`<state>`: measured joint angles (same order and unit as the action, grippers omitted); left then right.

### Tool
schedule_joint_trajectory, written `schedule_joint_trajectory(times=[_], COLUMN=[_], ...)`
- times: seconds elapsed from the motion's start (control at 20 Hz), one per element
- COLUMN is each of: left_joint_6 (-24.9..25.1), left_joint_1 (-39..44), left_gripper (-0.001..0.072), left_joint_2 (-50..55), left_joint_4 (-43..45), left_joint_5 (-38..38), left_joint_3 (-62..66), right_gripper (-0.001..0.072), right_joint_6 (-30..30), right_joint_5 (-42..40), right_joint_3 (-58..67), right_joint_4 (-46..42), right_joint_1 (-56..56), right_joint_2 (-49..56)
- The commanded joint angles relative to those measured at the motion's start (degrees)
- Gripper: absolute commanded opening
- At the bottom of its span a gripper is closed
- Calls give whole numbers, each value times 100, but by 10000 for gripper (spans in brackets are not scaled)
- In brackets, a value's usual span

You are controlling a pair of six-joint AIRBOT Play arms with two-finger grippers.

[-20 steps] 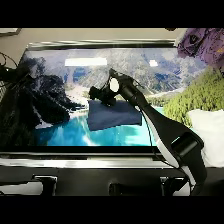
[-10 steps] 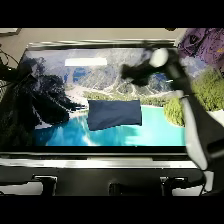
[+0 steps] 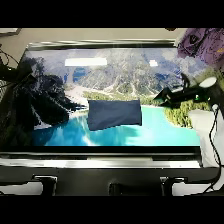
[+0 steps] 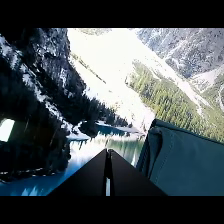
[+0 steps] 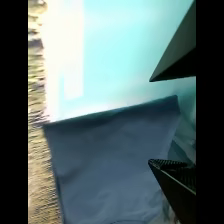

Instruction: Fold the clothes and pants, and hang the long-sleeved shirts on hangers.

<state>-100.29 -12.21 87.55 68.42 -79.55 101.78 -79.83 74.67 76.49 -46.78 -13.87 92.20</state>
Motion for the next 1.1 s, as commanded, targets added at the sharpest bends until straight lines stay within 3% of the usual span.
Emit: schedule_joint_trajectory(times=[0.0, 0.35, 0.45, 0.55, 0.65, 0.75, 1.05], left_joint_6=[2, 0, 0, 0, 0, 0, -2], left_joint_1=[2, 15, 15, 22, 28, 28, 28], left_gripper=[17, 17, 17, 17, 17, 17, 17], left_joint_2=[2, 2, 2, 2, 2, 2, 2], left_joint_4=[4, 2, 2, 2, 2, 2, 0], left_joint_5=[2, 0, 0, -28, -46, -66, -66], left_joint_3=[-2, -2, -2, -2, -2, -2, -2], right_gripper=[552, 547, 512, 329, 29, 25, 25], right_joint_6=[1016, 1211, 1189, 1163, 1163, 1016, -468], right_joint_5=[-417, -977, -1121, -1180, -1152, -1152, -979], right_joint_3=[-962, -1021, -1019, -1019, -988, -763, 1047], right_joint_4=[922, 1399, 1379, 1381, 1499, 1453, 407], right_joint_1=[-120, 769, 1021, 1196, 1233, 1152, 479], right_joint_2=[258, 918, 940, 940, 903, 732, 457])
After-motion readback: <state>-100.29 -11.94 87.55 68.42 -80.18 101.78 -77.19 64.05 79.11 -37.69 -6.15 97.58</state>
